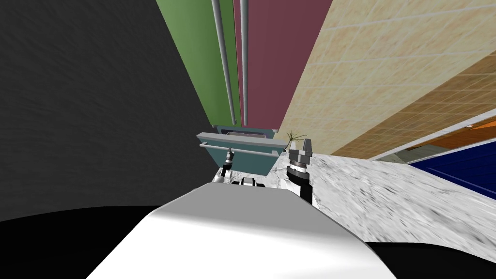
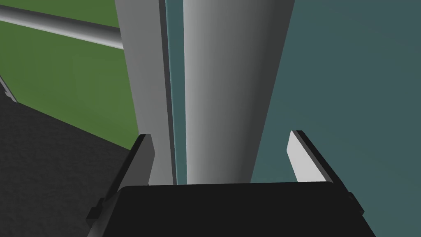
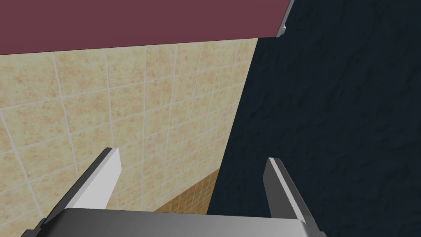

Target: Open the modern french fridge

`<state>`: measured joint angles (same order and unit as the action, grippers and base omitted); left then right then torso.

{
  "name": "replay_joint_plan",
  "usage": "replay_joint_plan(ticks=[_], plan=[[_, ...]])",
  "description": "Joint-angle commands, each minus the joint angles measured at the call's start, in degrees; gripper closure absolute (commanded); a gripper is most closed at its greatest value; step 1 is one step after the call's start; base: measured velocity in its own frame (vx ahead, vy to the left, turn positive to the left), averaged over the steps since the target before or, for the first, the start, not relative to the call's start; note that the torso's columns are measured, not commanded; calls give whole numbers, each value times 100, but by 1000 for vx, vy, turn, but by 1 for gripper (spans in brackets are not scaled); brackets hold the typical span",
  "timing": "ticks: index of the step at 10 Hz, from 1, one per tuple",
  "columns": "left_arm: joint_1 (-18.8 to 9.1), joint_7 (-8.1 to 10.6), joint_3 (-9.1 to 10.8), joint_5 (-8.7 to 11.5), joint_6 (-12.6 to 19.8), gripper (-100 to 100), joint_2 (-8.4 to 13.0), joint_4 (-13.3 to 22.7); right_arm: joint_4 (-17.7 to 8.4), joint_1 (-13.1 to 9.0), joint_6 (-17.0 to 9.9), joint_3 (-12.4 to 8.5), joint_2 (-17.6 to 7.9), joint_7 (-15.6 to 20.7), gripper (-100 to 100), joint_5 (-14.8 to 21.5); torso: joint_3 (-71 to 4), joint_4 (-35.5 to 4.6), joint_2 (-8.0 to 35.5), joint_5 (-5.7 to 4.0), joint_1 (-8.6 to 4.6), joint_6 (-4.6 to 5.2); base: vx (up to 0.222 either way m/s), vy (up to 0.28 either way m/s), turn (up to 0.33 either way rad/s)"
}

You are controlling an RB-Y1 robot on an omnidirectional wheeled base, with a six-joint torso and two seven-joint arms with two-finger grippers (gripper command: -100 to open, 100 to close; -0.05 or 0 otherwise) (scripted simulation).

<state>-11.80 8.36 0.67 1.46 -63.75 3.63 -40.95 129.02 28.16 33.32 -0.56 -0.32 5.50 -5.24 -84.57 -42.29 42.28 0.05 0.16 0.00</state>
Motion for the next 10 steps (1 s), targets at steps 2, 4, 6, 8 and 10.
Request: replay_joint_plan(ticks=[2, 4, 6, 8, 10], plan=[[-89, -440, -31, 74, 367, -100, -347, -288, 0, 0, 0, 0, 0, 0, 0, 0, -1, 1, -1, -3, -11, 0, 9, 106, -47], [-81, -378, -26, 63, 310, 100, -296, -237, 0, 0, 0, 0, 1, 0, 0, 0, 0, 0, 0, -10, -34, -1, 3, 23, 4], [-47, -130, -4, 23, 83, 100, -93, -36, 0, 0, 0, 2, 2, 0, 0, 0, 11, -7, 19, -12, -43, -4, -5, -76, 45], [-22, 57, 12, -8, -87, 100, 60, 115, 0, 0, 0, 2, 2, 0, 0, 0, 2, 5, 1, -2, -26, 9, -8, -90, 46], [-37, 98, 29, -8, -136, 100, 125, 144, 0, 0, 0, 2, 2, 0, 0, 0, -6, 17, -12, 4, -20, 9, -20, -67, 42]])
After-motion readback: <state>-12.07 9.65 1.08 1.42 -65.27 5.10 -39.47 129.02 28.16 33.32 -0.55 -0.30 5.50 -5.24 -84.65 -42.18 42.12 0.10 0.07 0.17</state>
